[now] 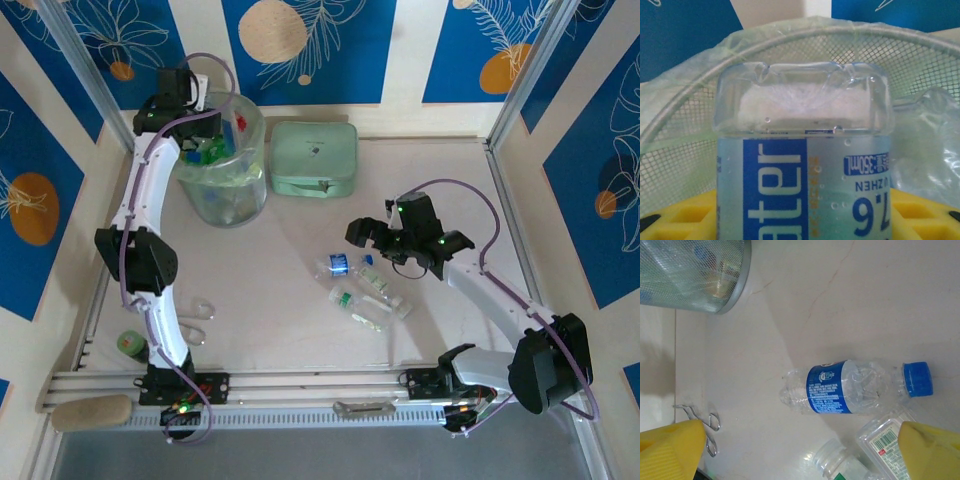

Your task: Put the plastic bottles in the bin

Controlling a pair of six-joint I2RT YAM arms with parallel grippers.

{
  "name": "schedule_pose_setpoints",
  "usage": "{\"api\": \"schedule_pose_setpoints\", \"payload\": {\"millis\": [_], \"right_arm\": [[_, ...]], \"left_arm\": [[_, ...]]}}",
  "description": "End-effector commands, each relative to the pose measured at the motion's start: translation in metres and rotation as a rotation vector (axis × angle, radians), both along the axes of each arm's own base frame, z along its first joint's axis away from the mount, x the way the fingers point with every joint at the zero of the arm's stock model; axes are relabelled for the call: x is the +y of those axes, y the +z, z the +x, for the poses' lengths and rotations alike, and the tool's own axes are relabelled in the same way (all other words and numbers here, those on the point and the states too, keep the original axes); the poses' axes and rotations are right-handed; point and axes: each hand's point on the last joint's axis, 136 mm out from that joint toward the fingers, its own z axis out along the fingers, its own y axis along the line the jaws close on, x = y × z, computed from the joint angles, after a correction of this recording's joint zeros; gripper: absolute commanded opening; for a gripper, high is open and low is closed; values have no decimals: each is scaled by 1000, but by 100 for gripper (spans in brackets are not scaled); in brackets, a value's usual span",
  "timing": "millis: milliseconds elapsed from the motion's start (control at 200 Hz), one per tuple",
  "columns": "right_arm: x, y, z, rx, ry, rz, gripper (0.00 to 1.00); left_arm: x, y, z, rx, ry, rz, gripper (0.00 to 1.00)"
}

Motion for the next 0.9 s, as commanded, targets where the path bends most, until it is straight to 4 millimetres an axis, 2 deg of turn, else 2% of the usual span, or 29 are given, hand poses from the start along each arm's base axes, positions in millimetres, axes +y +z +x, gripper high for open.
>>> {"api": "schedule_pose_setpoints", "payload": {"millis": [0,85,190,295,385,445,555,680,790,895], "right_arm": [[-3,13,0,-31,3,-11,99],[-2,14,1,-32,4,-9,99],[-1,15,2,-32,8,-8,99],[-1,16,2,-32,13,-13,99],[-4,18,1,-31,17,-43,99],[-9,16,-2,-21,19,-80,99],[-17,10,-13,8,39,-142,99],[-23,-5,-31,78,74,-203,99],[-30,-23,-52,160,101,-277,99],[-33,-37,-66,210,137,-342,99]], "left_arm": [[6,13,0,-17,10,-29,59],[7,13,-2,-13,12,-33,63],[6,20,-5,-23,11,-45,78],[4,37,-12,-56,9,-66,93],[-1,56,-23,-88,-3,-104,100],[-8,69,-33,-106,-27,-147,100],[-28,91,-57,-143,-85,-230,100],[-61,97,-90,-179,-166,-286,100],[-95,93,-124,-211,-244,-313,100],[-125,74,-154,-208,-315,-356,100]]}}
